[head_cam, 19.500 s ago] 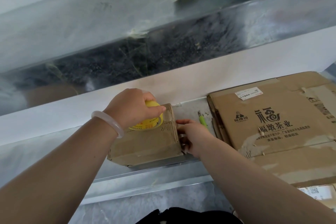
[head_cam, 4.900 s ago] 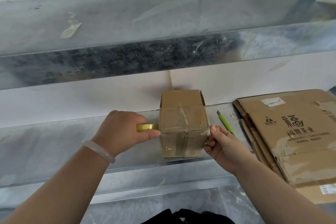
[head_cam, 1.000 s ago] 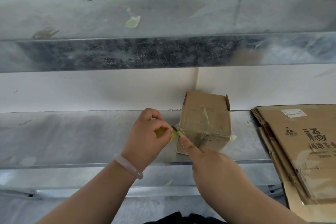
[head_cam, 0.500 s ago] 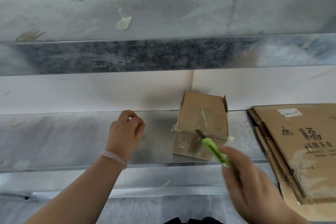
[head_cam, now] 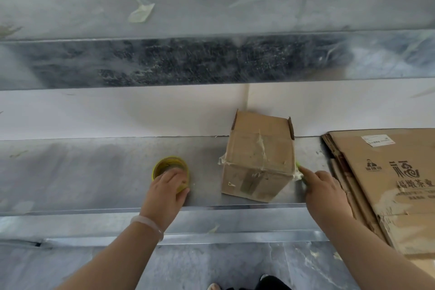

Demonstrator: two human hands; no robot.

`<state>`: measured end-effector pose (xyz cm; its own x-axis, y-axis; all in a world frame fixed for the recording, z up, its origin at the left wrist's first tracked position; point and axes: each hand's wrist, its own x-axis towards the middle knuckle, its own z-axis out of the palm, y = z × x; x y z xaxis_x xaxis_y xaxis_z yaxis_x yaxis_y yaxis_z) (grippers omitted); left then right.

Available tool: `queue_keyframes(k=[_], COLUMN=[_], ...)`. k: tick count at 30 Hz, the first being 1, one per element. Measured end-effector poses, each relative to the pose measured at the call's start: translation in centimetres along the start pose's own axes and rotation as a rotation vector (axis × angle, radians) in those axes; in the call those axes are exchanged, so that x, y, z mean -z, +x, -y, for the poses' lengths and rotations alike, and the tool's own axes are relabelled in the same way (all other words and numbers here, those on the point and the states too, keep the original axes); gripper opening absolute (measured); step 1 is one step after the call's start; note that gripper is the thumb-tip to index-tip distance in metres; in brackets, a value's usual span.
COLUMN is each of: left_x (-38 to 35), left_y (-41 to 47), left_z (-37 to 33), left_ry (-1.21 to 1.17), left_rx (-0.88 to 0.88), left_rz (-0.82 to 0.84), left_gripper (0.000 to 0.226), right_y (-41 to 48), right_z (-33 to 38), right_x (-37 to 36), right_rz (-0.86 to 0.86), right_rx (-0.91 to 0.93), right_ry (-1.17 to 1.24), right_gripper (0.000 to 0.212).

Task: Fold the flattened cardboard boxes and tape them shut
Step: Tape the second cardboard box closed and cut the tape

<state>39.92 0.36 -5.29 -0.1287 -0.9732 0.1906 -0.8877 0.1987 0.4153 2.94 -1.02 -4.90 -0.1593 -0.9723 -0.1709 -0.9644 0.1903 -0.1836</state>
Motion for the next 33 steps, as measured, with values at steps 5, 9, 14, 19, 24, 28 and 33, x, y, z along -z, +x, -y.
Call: queue_keyframes(k=[5,9,14,19,24,28,33], left_x=[1.9,3.3,1.9,0.9,0.6,0.2,-1.0], left_y=[0.5,2.4,3.4,3.9,3.2,2.8,2.4], left_z=[-3.2,-10.6,-16.4,-16.2,-15.7,-15.1,-12.4], left_ry=[-0.260,-0.948,-1.033,-1.029,-1.219,-1.179,-0.707], left_rx=[0.126,0.175,0.251,0.301,0.271,0.153,-0.106], left_rz=[-0.170,-0.212,-0.109,-0.189,-0.205,-0.176,-0.256], left_gripper=[0.028,0.043,0.073,0.056,0.040,0.047,0.056], right_y=[-1.6,-6.4,-6.5,-5.0,-5.5,-5.2,-5.3], right_z=[1.8,6.7,11.5,12.2,11.4,10.5,9.6], right_x=[1.9,5.0,6.2,5.6,4.8,3.7,2.2], right_rz=[-0.159,-0.240,-0.056,-0.184,-0.216,-0.145,-0.196], right_rx=[-0.030,-0.014,-0.064,-0.090,-0.018,0.057,0.190], right_ry=[0.345,1.232,1.380,1.314,1.404,1.505,1.383], right_gripper=[0.049,0.045,0.072,0.021,0.031,0.042,0.050])
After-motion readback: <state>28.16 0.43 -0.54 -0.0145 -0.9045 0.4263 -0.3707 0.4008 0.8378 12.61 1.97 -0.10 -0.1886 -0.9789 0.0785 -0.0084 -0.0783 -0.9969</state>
